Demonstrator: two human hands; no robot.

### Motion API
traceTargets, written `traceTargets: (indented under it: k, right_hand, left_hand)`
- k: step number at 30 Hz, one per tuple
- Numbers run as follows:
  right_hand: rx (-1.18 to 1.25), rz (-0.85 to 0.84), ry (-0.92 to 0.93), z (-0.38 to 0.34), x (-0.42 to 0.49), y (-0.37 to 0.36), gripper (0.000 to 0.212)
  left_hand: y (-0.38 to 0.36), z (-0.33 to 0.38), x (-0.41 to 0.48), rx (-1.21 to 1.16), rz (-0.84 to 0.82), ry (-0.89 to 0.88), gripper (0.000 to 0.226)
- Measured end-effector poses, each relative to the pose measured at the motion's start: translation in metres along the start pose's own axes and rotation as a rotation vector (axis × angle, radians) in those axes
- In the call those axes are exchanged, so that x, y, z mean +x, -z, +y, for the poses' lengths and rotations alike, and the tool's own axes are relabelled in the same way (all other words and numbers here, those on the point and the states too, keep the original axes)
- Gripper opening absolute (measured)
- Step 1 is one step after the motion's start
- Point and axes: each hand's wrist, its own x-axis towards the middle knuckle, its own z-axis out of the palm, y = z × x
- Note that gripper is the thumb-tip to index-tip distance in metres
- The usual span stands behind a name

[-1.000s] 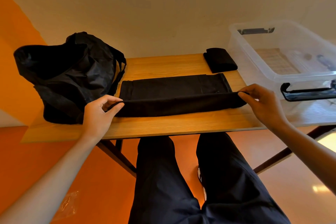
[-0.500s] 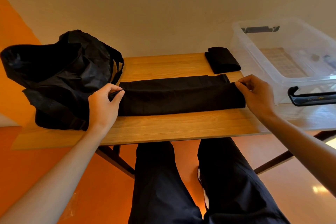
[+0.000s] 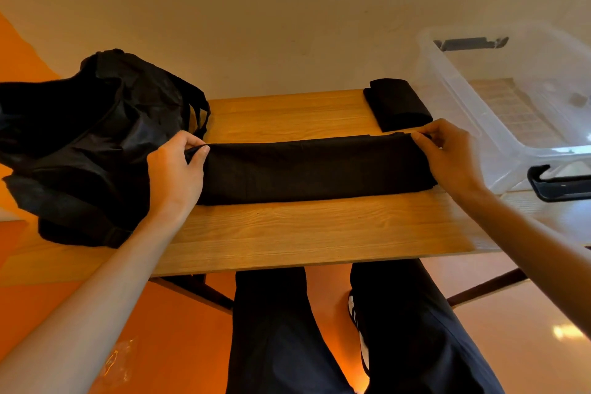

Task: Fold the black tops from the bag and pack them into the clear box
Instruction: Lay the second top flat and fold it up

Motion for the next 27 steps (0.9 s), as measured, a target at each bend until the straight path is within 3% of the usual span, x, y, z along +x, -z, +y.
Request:
traceTargets:
  k: [6, 17, 22, 24, 27]
  right_hand:
    - [-0.043, -0.029, -0.041, 0.002, 0.028, -0.016, 0.003]
    - [-0.180, -0.039, -0.115, 0.002, 0.044, -0.030, 0.017]
    - [-0.525, -0.021, 0.217, -0.028, 0.020, -0.040, 0.039]
    - [-0.546, -0.151, 0.322, -0.051, 0.003, -0.055, 0.051]
    - [-0.658, -0.369, 0.315, -0.070, -0.015, -0.088, 0.069]
  left_hand:
    - [-0.012, -0.005, 0.017, 0.100, 0.002, -0.058, 0.006]
    - [-0.038, -0.012, 0.033, 0.323, -0.143, -0.106, 0.006]
    - [-0.049, 0.016, 0.013, 0.441, -0.183, -0.358, 0.035]
    - [-0.060, 0.037, -0.002, 0.413, -0.372, -0.342, 0.056]
    - [-0.080, 0.050, -0.020, 0.461, -0.539, -0.278, 0.077]
